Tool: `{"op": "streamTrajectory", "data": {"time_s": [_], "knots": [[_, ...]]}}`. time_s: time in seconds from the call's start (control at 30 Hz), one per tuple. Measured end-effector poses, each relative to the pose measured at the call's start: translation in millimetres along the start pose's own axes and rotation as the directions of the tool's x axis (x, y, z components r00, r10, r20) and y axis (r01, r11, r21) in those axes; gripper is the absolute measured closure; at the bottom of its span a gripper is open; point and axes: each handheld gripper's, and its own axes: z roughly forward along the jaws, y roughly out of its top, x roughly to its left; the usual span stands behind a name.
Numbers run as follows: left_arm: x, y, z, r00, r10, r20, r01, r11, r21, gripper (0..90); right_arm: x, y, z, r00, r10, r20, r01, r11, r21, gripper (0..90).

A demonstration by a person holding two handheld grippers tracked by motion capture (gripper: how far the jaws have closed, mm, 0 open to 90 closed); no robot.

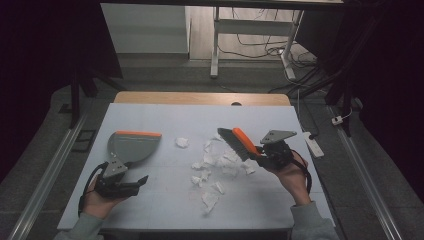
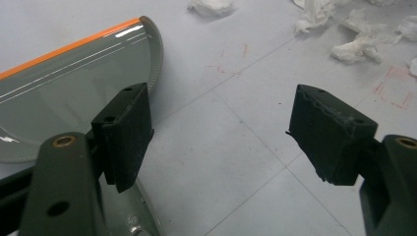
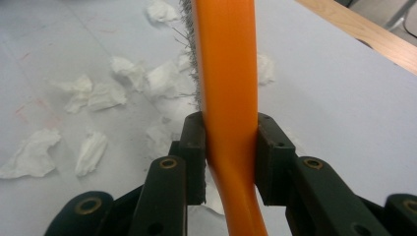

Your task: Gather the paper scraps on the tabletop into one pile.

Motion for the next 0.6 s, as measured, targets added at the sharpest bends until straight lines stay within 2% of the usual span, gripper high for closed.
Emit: {"op": "streamTrajectory", "data": {"time_s": [0.4, 0.5, 0.6], "knots": [[-0.3, -1.2, 8.7, 0.9999, 0.0, 0.013, 0.0, 1.0, 0.009, 25.2, -16.0, -6.5, -2.1, 0.9951, 0.044, 0.088, -0.048, 0.998, 0.042, 69.3], [-0.6, -1.3, 9.8, 0.9999, -0.003, 0.013, 0.003, 1.0, 0.008, 25.1, -23.9, -9.6, -6.0, 0.9877, 0.048, 0.149, -0.058, 0.996, 0.062, 69.4], [-2.0, -2.0, 10.9, 0.9999, 0.0, 0.012, 0.0, 0.9999, 0.015, 25.2, -32.6, -12.5, -8.2, 0.9808, 0.064, 0.184, -0.079, 0.994, 0.076, 69.4]]}}
